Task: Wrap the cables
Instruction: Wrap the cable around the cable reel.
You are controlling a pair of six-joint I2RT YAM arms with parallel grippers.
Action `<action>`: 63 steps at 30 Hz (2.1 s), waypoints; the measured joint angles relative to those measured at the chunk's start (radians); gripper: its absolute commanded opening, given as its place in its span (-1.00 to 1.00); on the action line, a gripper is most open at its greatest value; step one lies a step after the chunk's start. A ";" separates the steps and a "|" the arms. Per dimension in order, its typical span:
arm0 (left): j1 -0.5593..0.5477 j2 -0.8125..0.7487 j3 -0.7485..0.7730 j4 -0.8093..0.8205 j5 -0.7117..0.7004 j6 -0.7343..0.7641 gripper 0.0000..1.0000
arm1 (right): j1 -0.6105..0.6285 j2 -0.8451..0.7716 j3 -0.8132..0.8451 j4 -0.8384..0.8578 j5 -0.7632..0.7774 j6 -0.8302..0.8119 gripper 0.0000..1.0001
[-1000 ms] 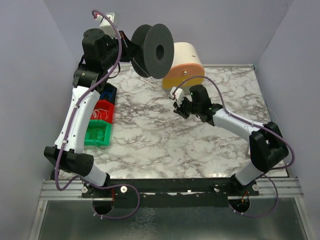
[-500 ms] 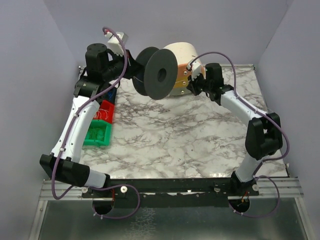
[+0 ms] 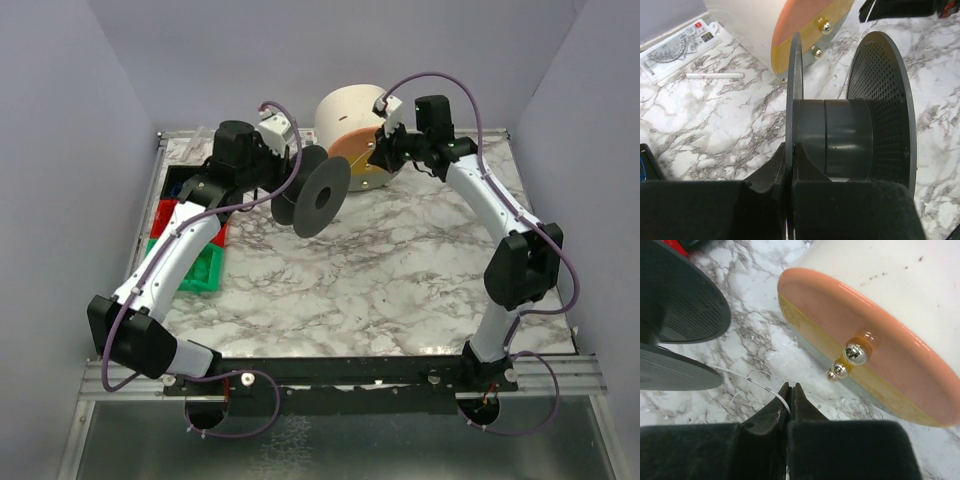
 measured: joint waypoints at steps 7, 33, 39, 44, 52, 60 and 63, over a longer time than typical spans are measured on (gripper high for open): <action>-0.144 0.000 -0.050 0.042 -0.254 0.069 -1.00 | -0.022 0.032 0.140 -0.188 -0.143 0.026 -0.99; -0.240 0.275 0.072 0.076 -0.611 -0.078 -1.00 | 0.128 0.067 0.064 -0.140 -0.524 0.346 -0.99; -0.236 0.327 0.131 0.035 -0.623 -0.102 -1.00 | 0.162 0.057 -0.070 -0.040 -0.547 0.380 -0.99; -0.236 0.325 0.131 -0.005 -0.574 -0.120 -1.00 | 0.195 0.007 -0.207 0.056 -0.554 0.399 -0.99; -0.177 0.263 0.114 -0.012 -0.364 -0.159 -1.00 | 0.222 -0.060 -0.327 0.151 -0.603 0.335 -0.99; -0.084 0.137 0.055 0.015 -0.183 -0.201 -1.00 | 0.246 -0.142 -0.441 0.202 -0.687 0.255 -0.99; -0.080 0.099 0.056 0.051 -0.157 -0.227 -1.00 | 0.250 -0.166 -0.454 0.202 -0.715 0.218 -0.99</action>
